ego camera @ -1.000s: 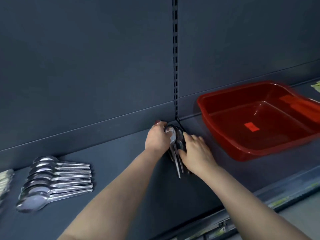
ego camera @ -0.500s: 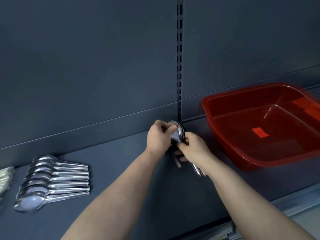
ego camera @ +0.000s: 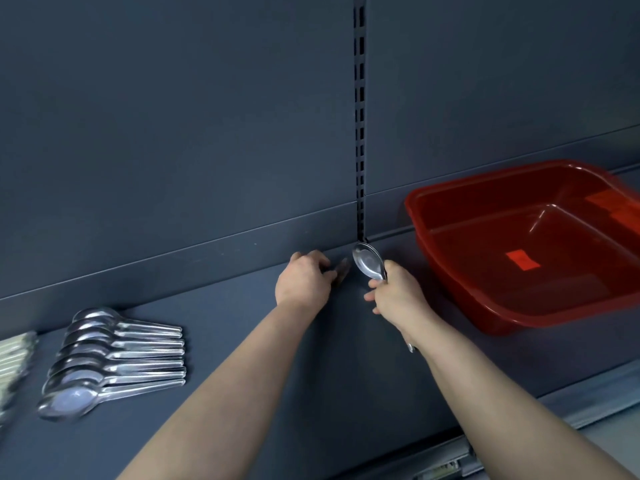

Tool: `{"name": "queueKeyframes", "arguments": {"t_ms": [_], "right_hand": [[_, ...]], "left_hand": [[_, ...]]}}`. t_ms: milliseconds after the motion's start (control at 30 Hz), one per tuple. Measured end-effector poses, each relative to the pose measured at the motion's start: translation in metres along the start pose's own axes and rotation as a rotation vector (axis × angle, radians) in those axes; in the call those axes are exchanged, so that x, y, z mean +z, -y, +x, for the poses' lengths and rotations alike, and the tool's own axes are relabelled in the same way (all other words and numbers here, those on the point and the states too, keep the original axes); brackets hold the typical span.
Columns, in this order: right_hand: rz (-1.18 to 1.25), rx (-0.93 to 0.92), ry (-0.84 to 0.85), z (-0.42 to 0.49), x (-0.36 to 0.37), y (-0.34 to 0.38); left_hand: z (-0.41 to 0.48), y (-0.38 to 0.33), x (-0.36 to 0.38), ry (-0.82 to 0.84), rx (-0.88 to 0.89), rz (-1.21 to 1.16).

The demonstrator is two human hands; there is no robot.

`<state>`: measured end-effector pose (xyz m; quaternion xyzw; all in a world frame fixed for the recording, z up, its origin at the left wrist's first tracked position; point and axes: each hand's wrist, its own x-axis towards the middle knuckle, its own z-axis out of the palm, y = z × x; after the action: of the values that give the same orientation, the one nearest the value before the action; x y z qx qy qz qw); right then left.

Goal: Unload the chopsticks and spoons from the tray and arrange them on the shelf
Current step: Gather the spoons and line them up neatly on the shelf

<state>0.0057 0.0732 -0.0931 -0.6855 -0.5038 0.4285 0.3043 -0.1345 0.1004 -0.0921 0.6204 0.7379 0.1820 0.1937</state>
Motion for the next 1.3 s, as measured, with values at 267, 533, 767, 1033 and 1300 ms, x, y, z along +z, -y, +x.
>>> {"name": "queueKeyframes", "arguments": {"t_ms": [267, 533, 767, 1033, 1300], "right_hand": [[0.072, -0.054, 0.012, 0.025, 0.028, -0.025], [0.206, -0.040, 0.092, -0.019, 0.030, 0.005], [0.227, -0.129, 0.363, -0.058, 0.067, 0.043], [-0.368, -0.407, 0.531, -0.101, 0.124, 0.071], [-0.585, -0.659, 0.447, -0.147, 0.200, 0.082]], "left_hand": [[-0.017, 0.010, -0.014, 0.112, 0.032, -0.066], [-0.041, 0.021, -0.029, -0.032, -0.020, -0.171], [-0.061, 0.053, -0.062, -0.131, -0.141, -0.608], [-0.109, 0.138, -0.109, -0.351, -0.170, -0.413], [-0.170, 0.233, -0.149, -0.470, -0.253, -0.096]]}}
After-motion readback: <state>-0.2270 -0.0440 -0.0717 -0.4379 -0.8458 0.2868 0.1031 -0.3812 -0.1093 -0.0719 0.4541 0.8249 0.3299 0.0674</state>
